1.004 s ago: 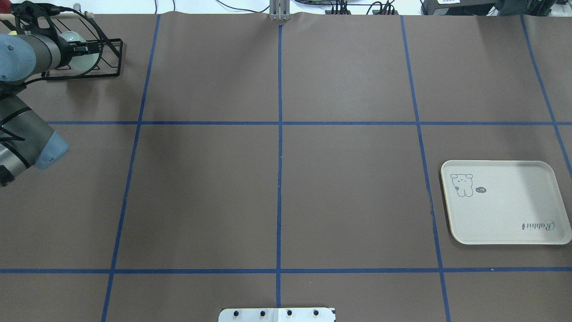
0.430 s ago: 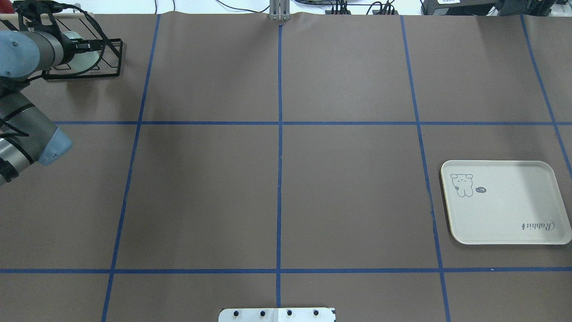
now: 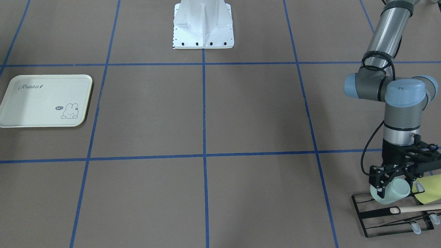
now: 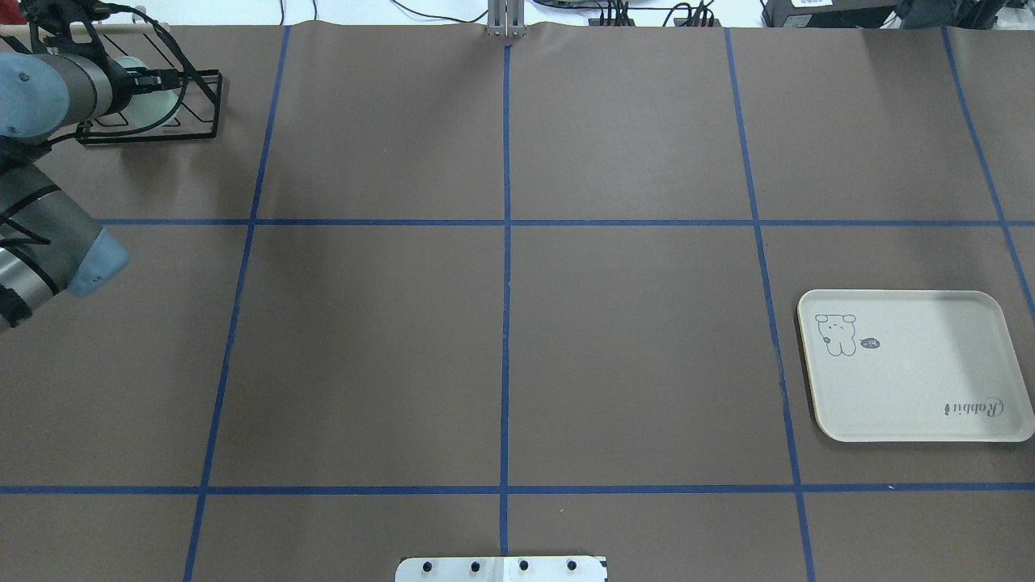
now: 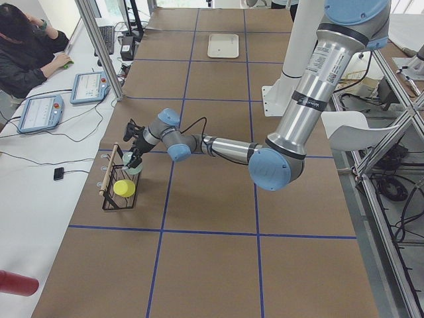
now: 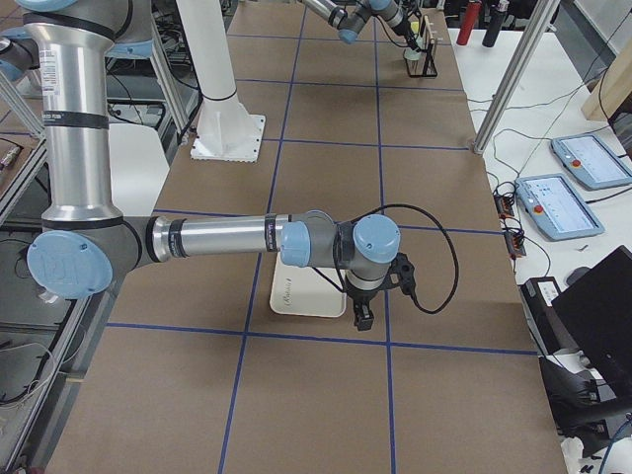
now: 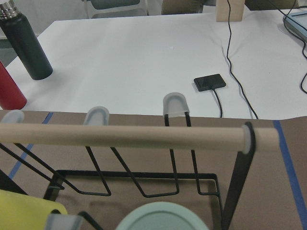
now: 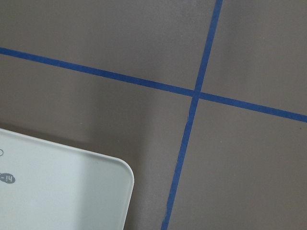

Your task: Left arm grabs green cup and hands to right arm on tray

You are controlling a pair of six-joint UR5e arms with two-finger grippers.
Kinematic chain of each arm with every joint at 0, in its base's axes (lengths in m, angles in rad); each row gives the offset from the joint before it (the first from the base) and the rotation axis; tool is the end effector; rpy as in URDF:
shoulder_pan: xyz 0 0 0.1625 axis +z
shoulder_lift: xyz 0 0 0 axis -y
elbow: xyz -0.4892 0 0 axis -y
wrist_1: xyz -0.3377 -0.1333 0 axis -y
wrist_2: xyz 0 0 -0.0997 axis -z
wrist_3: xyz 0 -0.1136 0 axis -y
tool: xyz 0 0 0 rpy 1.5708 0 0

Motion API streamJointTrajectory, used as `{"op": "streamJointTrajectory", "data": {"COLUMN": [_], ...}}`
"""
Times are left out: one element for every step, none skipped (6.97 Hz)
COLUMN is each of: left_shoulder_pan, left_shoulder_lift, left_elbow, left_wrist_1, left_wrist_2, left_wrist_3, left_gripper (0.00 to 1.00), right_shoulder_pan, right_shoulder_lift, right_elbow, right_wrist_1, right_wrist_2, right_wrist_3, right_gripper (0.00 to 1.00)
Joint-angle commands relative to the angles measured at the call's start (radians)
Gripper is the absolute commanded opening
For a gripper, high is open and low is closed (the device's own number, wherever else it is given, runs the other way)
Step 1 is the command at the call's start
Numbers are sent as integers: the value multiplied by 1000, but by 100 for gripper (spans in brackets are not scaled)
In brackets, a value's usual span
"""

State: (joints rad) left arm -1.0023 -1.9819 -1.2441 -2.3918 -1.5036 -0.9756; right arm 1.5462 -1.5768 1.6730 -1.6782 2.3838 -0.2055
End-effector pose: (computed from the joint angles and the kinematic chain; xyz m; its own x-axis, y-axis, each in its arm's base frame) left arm 0.2488 -0.6512 0.5740 0.7626 -0.1546 -0.6282 0.5334 0.6996 0.4754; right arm 0.0401 -0.4331 0.6984 0.6678 -0.2126 0.7133 0.1643 0.9768 0.1372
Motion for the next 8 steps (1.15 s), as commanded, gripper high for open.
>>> {"op": "streamJointTrajectory", "data": {"left_shoulder_pan": [-2, -4, -10, -24, -44, -50, -52, -52], "left_shoulder_lift": [0, 2, 2, 0, 2, 2, 2, 3], "left_elbow": [-1, -1, -6, -14, -29, -41, -57, -69], "left_wrist_1": [-1, -3, -4, -4, -3, -3, -1, 2], "left_wrist_2": [-1, 0, -1, -1, -3, -4, -6, -7], "left_wrist_3": [0, 0, 2, 2, 2, 2, 2, 2], "left_gripper": [64, 52, 43, 38, 36, 36, 35, 35], "right_shoulder_pan": [0, 0, 0, 0, 0, 0, 0, 0], "right_shoulder_lift": [0, 0, 0, 0, -2, 0, 0, 0], "right_elbow": [1, 1, 1, -1, -3, -3, -3, -3], "right_wrist_1": [0, 0, 0, 0, 0, 0, 0, 0], "right_wrist_2": [0, 0, 0, 0, 0, 0, 0, 0], "right_wrist_3": [0, 0, 0, 0, 0, 0, 0, 0], "right_gripper": [99, 100, 100, 99, 99, 99, 100, 100]}}
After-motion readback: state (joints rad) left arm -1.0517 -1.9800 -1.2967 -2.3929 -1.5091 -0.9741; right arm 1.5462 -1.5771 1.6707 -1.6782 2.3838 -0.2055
